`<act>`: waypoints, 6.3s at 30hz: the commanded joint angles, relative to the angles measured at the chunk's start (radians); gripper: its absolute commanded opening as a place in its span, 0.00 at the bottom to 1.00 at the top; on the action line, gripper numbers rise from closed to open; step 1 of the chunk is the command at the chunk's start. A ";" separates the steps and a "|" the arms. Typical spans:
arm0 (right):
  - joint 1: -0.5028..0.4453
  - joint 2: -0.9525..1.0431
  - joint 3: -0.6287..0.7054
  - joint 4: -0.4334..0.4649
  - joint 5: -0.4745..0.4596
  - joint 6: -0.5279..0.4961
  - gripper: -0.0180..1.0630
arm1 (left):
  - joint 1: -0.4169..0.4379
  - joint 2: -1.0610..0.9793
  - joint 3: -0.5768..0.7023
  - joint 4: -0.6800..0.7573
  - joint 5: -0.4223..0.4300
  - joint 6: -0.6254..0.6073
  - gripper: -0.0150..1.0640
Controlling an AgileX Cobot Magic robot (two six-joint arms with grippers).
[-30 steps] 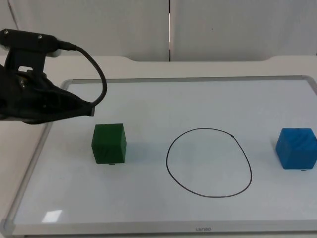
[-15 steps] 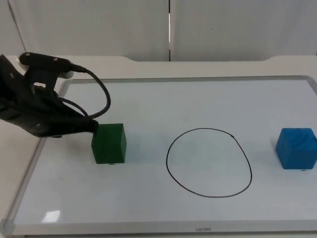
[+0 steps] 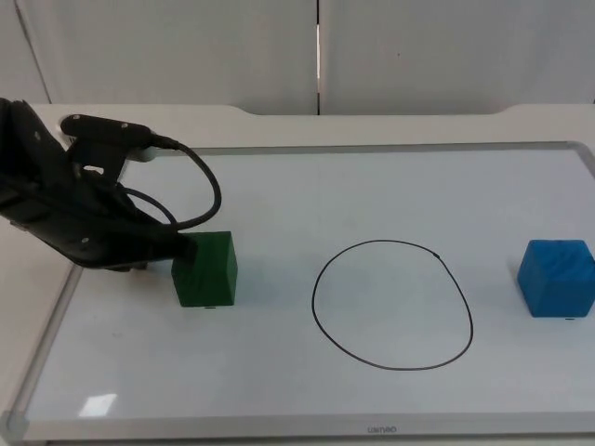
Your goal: Push the two cubes into the marked area.
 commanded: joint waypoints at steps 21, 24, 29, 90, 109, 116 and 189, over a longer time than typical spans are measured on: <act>0.004 0.000 0.002 0.006 -0.006 0.000 0.99 | -0.046 0.002 -0.004 -0.026 0.057 -0.006 0.01; 0.004 0.000 0.002 0.006 -0.006 0.000 0.99 | -0.046 0.002 -0.004 -0.030 0.061 -0.006 0.01; 0.004 0.000 0.002 0.006 -0.006 0.000 0.99 | -0.046 0.002 -0.004 -0.032 0.077 -0.013 0.01; 0.004 0.000 0.002 0.006 -0.006 0.000 0.99 | -0.123 0.002 -0.002 -0.090 0.085 -0.104 0.01; 0.004 0.000 0.002 0.006 -0.006 0.000 0.99 | -0.210 0.002 -0.002 -0.108 0.057 -0.125 0.01; 0.004 0.000 0.002 0.006 -0.006 0.000 0.99 | -0.210 0.002 -0.002 -0.108 0.079 -0.145 0.01; 0.004 0.000 0.002 0.006 -0.006 0.000 0.99 | -0.344 0.002 -0.002 -0.108 0.085 -0.337 0.01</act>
